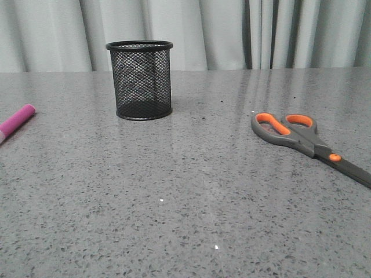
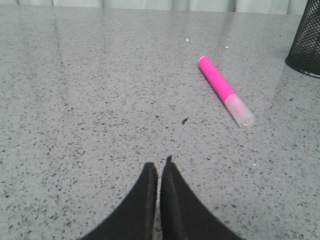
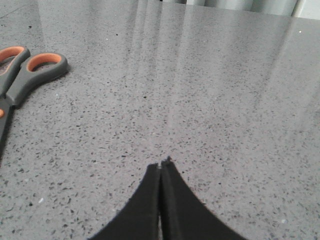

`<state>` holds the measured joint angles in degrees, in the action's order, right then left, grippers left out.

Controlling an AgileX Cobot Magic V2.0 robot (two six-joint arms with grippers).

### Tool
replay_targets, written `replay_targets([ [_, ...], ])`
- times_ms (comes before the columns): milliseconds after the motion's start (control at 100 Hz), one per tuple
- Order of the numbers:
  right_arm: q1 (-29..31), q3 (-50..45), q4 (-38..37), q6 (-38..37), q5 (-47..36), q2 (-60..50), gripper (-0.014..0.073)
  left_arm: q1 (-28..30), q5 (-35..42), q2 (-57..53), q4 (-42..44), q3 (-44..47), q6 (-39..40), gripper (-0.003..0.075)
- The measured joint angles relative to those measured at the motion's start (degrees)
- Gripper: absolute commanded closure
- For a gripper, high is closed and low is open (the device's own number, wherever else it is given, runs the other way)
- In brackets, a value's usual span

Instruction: Put pen and scissors into bin

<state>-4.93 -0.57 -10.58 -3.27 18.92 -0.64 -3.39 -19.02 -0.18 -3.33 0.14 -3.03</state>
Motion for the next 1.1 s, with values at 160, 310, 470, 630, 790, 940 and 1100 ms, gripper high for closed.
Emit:
replay_targets([
  [160,0.00,0.00,0.00,0.00,0.00,0.00,0.0664,0.00,0.00,0.00,0.00,0.00,0.00,0.0739],
  [310,0.00,0.00,0.00,0.00,0.00,0.00,0.0664,0.00,0.00,0.00,0.00,0.00,0.00,0.0739],
  [470,0.00,0.00,0.00,0.00,0.00,0.00,0.0664,0.00,0.00,0.00,0.00,0.00,0.00,0.0739],
  [630,0.00,0.00,0.00,0.00,0.00,0.00,0.0664,0.00,0.00,0.00,0.00,0.00,0.00,0.0739],
  [790,0.00,0.00,0.00,0.00,0.00,0.00,0.0664,0.00,0.00,0.00,0.00,0.00,0.00,0.0739],
  [940,0.00,0.00,0.12,0.00,-3.77,0.00,0.0664,0.00,0.00,0.00,0.00,0.00,0.00,0.0739],
  [1100,0.00,0.00,8.78,-1.20,-20.08,0.00,0.0664,0.00,1.79,0.00,-9.03,0.00,0.00,0.0739],
])
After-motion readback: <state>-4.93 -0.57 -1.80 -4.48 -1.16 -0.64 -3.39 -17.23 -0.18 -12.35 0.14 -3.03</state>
